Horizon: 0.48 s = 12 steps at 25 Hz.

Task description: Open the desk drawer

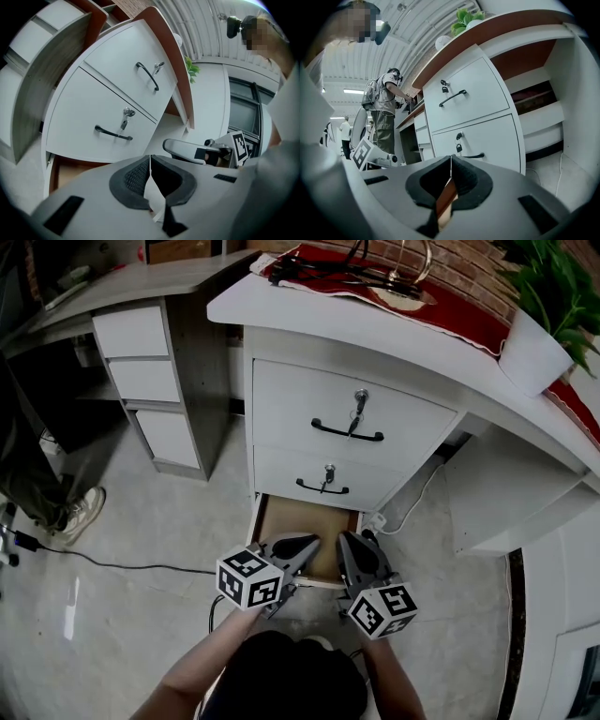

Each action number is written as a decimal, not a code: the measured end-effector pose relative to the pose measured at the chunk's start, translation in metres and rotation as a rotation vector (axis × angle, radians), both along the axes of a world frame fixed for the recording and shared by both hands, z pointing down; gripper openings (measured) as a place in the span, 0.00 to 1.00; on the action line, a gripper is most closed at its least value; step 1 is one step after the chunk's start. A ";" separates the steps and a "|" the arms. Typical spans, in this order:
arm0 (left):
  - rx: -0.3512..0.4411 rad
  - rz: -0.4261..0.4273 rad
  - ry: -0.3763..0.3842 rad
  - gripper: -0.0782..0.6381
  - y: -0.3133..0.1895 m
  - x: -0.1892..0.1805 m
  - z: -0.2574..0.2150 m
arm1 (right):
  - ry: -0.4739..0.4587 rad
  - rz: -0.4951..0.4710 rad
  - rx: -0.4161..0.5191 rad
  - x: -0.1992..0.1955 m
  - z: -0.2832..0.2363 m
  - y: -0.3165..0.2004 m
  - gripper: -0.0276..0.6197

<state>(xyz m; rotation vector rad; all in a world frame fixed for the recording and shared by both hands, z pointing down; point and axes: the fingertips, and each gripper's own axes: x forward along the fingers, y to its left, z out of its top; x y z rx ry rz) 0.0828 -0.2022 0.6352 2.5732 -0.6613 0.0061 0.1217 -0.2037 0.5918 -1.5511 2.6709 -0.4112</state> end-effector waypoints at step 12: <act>-0.020 -0.065 0.080 0.13 -0.029 0.012 -0.054 | -0.028 -0.010 -0.046 0.001 -0.038 -0.030 0.07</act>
